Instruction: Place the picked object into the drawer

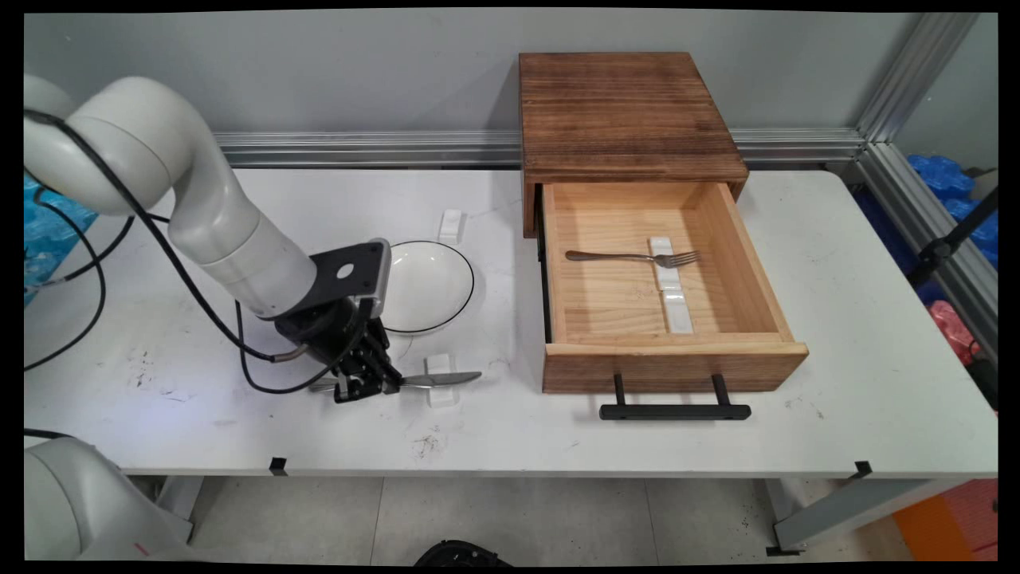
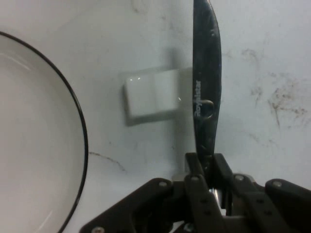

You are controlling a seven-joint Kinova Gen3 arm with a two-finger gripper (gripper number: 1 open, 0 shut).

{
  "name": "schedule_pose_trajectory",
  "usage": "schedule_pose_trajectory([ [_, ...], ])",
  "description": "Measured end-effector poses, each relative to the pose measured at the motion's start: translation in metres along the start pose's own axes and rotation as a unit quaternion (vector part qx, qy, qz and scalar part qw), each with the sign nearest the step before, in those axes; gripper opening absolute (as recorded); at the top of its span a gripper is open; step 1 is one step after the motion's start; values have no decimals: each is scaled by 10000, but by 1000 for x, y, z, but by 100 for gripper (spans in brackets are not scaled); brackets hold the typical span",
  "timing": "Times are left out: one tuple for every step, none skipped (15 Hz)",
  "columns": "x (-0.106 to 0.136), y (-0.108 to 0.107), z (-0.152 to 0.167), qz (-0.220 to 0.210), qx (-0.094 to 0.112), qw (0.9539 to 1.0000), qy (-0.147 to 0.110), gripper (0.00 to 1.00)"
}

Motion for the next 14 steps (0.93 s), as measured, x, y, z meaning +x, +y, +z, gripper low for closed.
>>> schedule_pose_trajectory([
  [1,0,-4,-3,-5,10000,3,0],
  [2,-1,-8,-7,-12,10000,7,0],
  [4,-2,-13,-12,-19,10000,12,0],
  [6,-3,-20,-11,-30,10000,17,0],
  [8,-4,-25,-11,-35,10000,24,0],
  [10,-5,-29,-11,-41,10000,30,0],
  [12,-7,-35,-13,-48,10000,41,0],
  [13,-9,-41,-16,-56,10000,51,0],
  [15,-11,-47,-18,-72,10000,59,0],
  [18,-14,-55,-19,-88,9999,71,0],
  [19,-16,-62,-14,-104,9999,76,0],
  [21,-19,-69,-10,-123,9999,77,0],
  [22,-21,-74,-4,-139,9999,80,0],
  [23,-24,-81,2,-158,9998,80,0],
])
